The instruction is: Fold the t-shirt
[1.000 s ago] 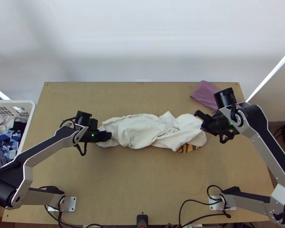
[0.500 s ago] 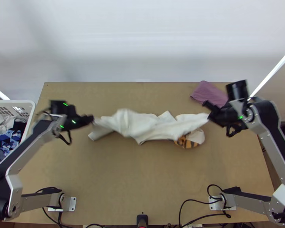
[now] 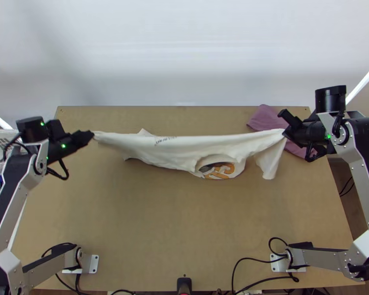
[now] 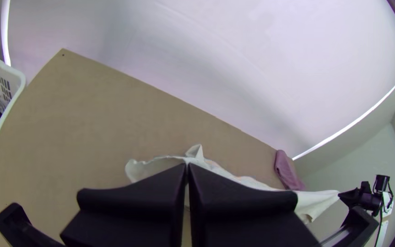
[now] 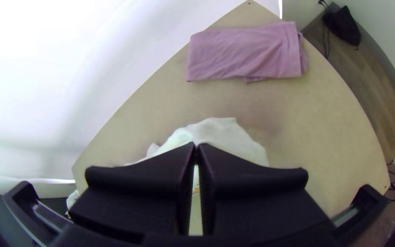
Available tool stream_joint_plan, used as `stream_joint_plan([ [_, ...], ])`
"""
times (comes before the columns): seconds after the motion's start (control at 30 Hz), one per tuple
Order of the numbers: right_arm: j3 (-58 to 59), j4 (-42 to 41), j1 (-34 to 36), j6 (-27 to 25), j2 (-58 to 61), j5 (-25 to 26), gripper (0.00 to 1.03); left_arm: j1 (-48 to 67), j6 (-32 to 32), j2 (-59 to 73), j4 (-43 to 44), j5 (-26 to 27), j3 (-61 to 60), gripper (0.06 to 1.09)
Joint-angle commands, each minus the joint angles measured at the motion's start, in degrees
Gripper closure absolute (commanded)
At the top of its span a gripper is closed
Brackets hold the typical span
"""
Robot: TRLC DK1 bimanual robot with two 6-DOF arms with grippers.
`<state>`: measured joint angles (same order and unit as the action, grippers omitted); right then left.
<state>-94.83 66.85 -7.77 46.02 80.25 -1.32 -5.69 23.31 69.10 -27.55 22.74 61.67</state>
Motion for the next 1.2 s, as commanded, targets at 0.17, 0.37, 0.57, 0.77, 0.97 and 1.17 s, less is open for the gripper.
stream_joint_plan([
  [0.17,3.1,-0.1,-1.5,-0.9,-1.8,0.8,1.00,6.7,-1.0,-6.4,-4.9,0.5,-9.5,1.05],
  [0.37,4.5,-0.1,-1.5,-1.2,-1.7,0.8,1.00,15.3,-3.2,-13.0,-13.1,2.3,-11.8,1.05],
  [0.57,5.7,-0.5,-1.8,-1.2,-1.6,0.8,1.00,27.7,-6.4,-18.5,-22.2,3.3,-16.1,1.05],
  [0.77,6.5,-1.2,-1.8,-1.3,-1.6,0.8,1.00,40.4,-4.0,-20.2,-24.7,3.8,-19.9,1.05],
  [0.97,7.5,-1.5,-1.9,-1.2,-1.7,0.8,1.00,39.2,-3.7,-19.9,-26.9,9.4,-16.2,0.61],
  [1.17,8.2,-1.5,-2.5,-1.0,-1.7,0.8,1.00,29.7,-10.0,-13.2,-27.3,9.3,-9.4,0.10],
])
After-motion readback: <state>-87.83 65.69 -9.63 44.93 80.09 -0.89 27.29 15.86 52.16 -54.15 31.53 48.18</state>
